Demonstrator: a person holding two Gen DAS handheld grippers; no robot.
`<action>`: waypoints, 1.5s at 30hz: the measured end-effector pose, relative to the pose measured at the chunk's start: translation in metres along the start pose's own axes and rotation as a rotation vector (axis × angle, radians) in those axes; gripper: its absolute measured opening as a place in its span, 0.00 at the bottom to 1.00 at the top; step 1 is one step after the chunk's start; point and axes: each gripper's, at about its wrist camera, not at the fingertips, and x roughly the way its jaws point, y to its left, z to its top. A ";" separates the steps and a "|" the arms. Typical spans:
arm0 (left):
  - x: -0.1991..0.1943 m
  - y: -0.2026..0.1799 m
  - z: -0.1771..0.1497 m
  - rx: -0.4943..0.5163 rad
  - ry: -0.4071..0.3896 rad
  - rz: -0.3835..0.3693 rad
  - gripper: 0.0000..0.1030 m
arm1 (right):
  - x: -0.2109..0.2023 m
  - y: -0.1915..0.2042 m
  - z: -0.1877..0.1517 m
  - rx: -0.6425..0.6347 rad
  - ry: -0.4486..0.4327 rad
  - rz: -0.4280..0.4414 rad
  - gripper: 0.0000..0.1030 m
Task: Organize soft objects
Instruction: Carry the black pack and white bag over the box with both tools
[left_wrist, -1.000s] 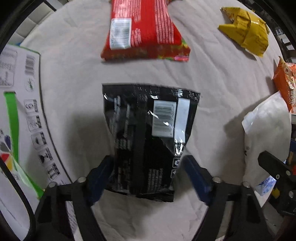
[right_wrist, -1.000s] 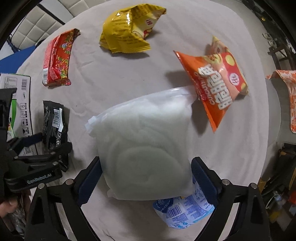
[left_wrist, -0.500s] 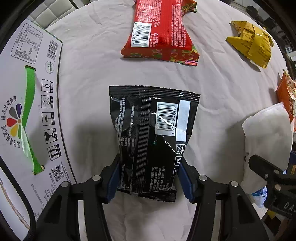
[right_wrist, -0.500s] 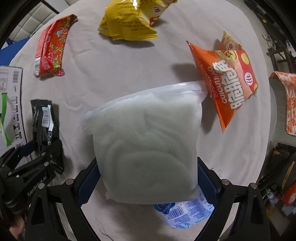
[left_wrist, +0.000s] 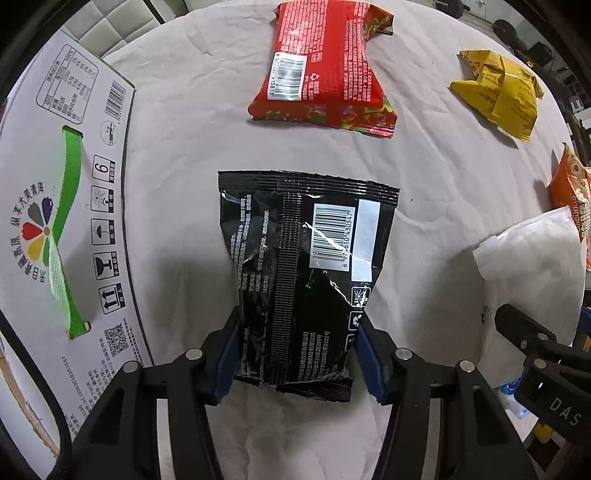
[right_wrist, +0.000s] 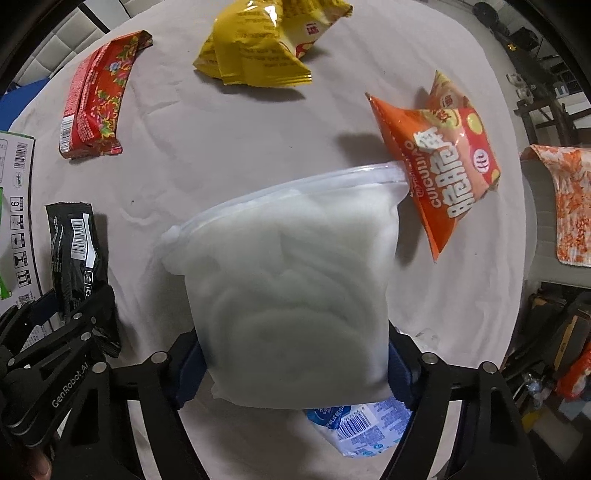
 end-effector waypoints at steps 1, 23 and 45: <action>-0.002 0.000 -0.001 0.001 -0.005 0.001 0.51 | -0.006 0.001 -0.003 0.002 -0.004 -0.001 0.77; -0.143 0.018 -0.065 0.010 -0.253 -0.089 0.51 | -0.119 -0.002 -0.067 0.032 -0.184 0.126 0.71; -0.231 0.211 -0.040 -0.092 -0.364 -0.146 0.51 | -0.226 0.154 -0.079 -0.060 -0.295 0.302 0.71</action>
